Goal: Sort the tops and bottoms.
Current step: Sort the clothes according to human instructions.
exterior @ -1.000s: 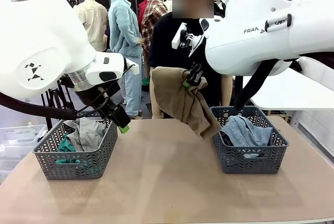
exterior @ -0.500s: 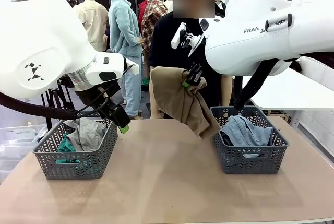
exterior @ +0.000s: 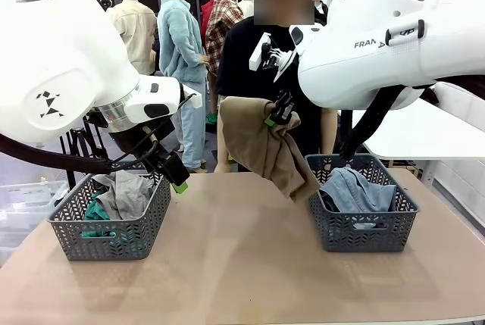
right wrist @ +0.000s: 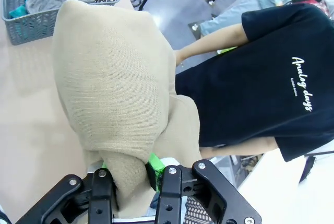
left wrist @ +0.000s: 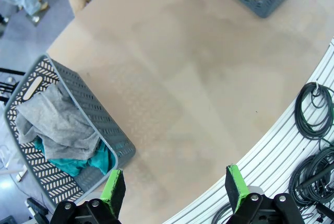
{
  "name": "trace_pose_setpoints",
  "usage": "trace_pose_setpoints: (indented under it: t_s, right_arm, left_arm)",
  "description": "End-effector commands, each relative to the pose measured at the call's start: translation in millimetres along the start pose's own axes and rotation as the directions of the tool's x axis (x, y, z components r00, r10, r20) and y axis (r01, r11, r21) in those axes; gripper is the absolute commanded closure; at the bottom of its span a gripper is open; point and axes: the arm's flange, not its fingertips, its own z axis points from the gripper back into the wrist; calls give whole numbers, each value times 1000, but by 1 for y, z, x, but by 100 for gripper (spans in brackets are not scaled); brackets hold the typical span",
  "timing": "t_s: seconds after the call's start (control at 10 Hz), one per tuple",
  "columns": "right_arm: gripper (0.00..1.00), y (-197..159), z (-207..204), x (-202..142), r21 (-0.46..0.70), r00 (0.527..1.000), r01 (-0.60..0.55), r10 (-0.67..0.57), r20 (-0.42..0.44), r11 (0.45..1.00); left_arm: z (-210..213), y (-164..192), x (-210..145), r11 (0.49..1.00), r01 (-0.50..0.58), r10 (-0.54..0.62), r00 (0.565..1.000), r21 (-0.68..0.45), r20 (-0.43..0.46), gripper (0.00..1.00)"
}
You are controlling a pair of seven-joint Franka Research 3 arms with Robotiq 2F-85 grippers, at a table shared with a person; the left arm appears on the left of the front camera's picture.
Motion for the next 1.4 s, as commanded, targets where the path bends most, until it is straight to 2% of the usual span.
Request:
trace_pose_setpoints:
  t_s: [0.0,1.3]
  right_arm:
    - [100,-1,3,5,-4,1000,10,-10,-5,1000]
    - [100,-1,3,5,-4,1000,10,-10,-5,1000]
  left_arm:
    - [1,1,-1,1000,5,-5,1000,6,-7,0]
    - [1,1,-1,1000,5,-5,1000,6,-7,0]
